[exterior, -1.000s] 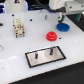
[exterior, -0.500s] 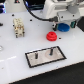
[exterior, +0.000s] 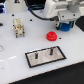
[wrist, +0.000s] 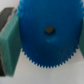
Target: Insert the blue gear onto the right peg, followed by the red gear
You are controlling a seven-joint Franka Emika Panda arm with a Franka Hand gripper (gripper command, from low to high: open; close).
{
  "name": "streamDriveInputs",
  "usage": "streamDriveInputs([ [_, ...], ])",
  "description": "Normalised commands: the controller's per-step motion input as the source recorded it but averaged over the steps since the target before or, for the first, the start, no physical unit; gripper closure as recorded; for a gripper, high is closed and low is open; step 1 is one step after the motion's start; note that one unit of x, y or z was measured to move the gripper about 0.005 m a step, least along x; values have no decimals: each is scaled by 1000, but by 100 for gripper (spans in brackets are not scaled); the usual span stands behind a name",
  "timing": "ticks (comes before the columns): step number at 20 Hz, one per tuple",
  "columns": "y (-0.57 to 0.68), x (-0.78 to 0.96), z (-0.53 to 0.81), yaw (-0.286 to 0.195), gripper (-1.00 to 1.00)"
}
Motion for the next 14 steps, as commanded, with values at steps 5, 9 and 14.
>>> streamDriveInputs([
  [5, -174, 322, 527, 0, 100],
  [9, -274, 603, 566, 0, 100],
  [14, -273, 633, 578, 0, 100],
])
